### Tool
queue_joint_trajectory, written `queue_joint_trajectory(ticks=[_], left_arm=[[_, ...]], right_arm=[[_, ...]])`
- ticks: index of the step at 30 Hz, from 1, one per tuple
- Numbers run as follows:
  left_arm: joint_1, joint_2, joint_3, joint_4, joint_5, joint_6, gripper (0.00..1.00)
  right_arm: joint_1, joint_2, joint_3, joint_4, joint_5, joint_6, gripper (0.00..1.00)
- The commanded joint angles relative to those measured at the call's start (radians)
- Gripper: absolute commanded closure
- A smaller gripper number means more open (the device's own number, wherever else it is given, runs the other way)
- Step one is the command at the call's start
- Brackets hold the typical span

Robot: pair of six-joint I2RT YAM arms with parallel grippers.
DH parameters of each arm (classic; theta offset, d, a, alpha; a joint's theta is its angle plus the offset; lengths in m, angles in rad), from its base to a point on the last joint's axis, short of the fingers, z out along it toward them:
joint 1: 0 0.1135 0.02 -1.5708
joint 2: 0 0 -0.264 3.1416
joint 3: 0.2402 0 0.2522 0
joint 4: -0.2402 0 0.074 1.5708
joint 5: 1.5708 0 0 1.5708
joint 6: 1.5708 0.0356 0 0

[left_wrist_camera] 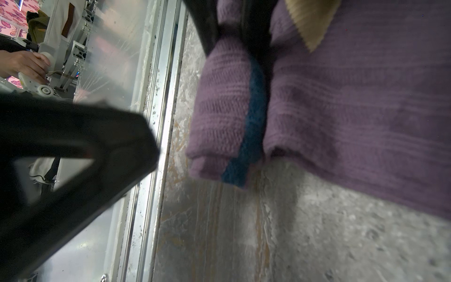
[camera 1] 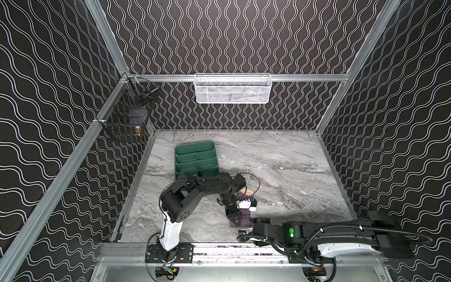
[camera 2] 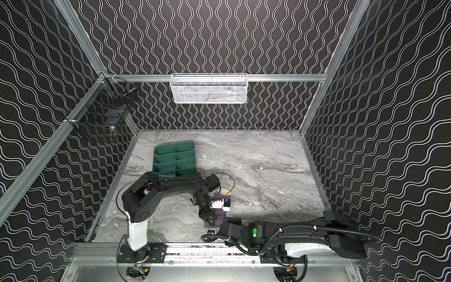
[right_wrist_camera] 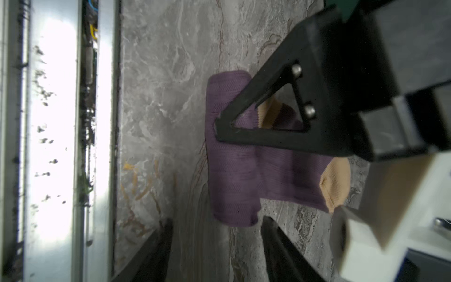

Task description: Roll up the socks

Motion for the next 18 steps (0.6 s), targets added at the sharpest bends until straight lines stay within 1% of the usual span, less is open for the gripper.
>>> queue_joint_trajectory(ticks=[1, 4, 10, 14, 18], left_arm=[[0.006, 0.025, -0.011, 0.049, -0.262, 0.013, 1.00], [0.007, 0.027, -0.012, 0.050, -0.260, 0.012, 1.00], [0.008, 0.030, -0.010, 0.049, -0.255, 0.014, 1.00], [0.006, 0.029, -0.010, 0.051, -0.254, 0.014, 1.00], [0.007, 0.022, -0.007, 0.055, -0.254, 0.013, 1.00]], right_arm=[[0.001, 0.033, -0.016, 0.200, 0.009, -0.049, 0.38], [-0.005, 0.094, -0.021, 0.289, 0.020, -0.085, 0.37], [-0.042, 0.219, -0.006, 0.336, -0.021, -0.107, 0.40], [-0.078, 0.261, -0.005, 0.327, -0.056, -0.106, 0.46], [-0.095, 0.294, 0.013, 0.267, -0.075, -0.101, 0.55]])
